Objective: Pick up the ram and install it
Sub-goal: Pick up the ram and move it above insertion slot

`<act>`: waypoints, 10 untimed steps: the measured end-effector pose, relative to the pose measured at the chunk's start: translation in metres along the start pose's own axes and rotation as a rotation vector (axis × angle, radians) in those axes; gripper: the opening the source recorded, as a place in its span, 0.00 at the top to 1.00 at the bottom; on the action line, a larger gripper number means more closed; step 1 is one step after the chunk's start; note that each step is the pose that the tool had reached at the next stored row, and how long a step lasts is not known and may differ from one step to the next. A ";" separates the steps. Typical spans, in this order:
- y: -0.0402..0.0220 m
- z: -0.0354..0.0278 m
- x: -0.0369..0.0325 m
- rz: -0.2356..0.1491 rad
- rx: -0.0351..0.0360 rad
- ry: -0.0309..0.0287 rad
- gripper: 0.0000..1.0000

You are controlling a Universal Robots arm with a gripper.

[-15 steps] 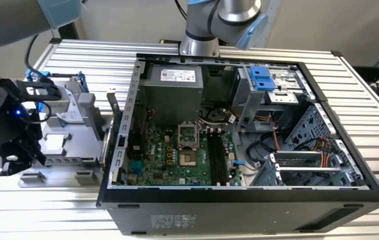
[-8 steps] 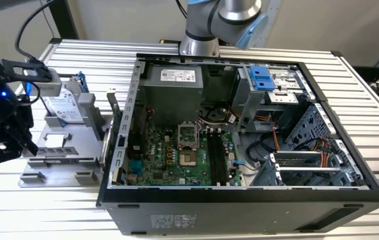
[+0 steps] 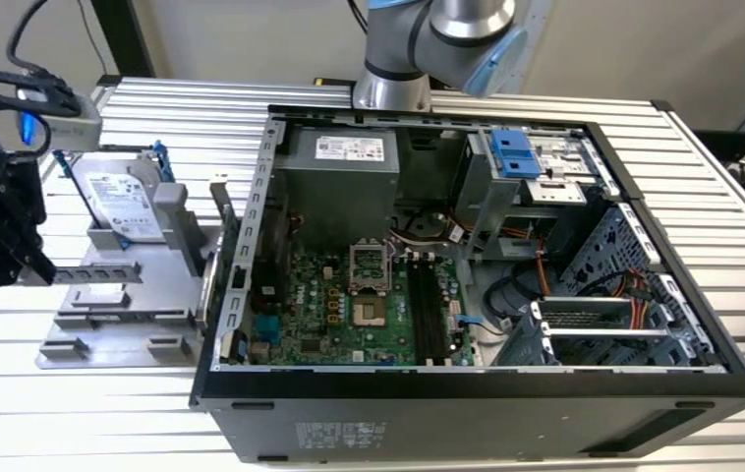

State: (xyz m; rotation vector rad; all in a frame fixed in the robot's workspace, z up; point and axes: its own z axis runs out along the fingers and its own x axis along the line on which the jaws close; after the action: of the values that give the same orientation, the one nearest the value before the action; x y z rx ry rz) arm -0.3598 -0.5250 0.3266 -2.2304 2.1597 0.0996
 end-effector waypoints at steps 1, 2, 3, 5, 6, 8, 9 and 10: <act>0.0001 -0.0045 -0.0003 0.000 0.0001 -0.0001 1.00; 0.0002 -0.0091 -0.0007 0.000 0.0002 -0.0002 1.00; 0.0003 -0.0136 -0.0010 0.000 0.0001 0.0000 1.00; 0.0005 -0.0228 -0.0016 0.000 0.0001 -0.0001 1.00; 0.0005 -0.0270 -0.0019 0.000 0.0001 -0.0001 1.00; 0.0007 -0.0363 -0.0026 0.000 0.0001 -0.0001 1.00; 0.0008 -0.0408 -0.0029 0.000 0.0000 0.0000 1.00; 0.0008 -0.0455 -0.0032 0.000 0.0002 -0.0001 1.00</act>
State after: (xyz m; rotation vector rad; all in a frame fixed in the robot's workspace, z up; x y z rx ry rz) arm -0.3597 -0.5250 0.3722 -2.2303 2.1595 0.0996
